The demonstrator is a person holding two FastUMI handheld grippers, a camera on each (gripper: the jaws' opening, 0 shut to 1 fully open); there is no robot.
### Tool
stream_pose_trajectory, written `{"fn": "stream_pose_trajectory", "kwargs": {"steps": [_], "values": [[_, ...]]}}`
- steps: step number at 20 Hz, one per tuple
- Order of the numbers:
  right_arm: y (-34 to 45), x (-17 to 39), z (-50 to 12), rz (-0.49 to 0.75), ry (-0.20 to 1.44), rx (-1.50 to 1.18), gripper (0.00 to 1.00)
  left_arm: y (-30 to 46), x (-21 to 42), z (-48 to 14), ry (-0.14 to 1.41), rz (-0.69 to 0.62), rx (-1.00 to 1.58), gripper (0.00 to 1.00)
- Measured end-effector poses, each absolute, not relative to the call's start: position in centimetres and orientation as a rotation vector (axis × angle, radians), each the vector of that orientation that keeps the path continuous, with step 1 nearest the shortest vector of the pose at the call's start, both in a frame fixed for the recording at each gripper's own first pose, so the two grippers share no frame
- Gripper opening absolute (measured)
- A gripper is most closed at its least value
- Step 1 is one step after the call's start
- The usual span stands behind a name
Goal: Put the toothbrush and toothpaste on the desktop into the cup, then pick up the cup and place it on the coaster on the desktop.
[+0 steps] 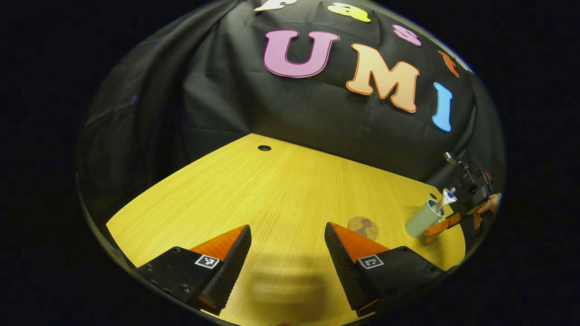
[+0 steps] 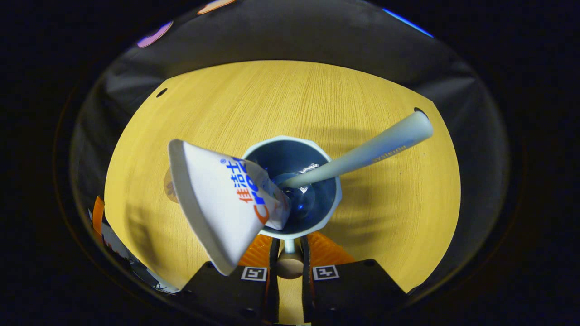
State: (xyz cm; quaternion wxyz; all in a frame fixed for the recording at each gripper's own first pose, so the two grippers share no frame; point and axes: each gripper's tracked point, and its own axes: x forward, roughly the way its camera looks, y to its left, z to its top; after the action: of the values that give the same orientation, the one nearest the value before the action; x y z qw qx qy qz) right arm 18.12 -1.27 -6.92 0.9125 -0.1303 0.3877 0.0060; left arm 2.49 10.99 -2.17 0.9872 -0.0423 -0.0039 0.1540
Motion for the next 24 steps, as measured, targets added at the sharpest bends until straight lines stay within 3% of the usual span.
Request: {"fn": "stream_pose_trajectory", "kwargs": {"steps": [16, 24], "values": [[0.2, 19.1, -4.3, 0.265, 0.776, -0.416, 0.20, 10.8, 1.7, -2.6, -0.010, 0.303, -0.132, 0.94], [-0.1, 19.1, -3.7, 0.307, 0.820, -0.472, 0.20, 12.1, 0.9, -3.0, -0.003, 0.322, -0.151, 0.94]]}}
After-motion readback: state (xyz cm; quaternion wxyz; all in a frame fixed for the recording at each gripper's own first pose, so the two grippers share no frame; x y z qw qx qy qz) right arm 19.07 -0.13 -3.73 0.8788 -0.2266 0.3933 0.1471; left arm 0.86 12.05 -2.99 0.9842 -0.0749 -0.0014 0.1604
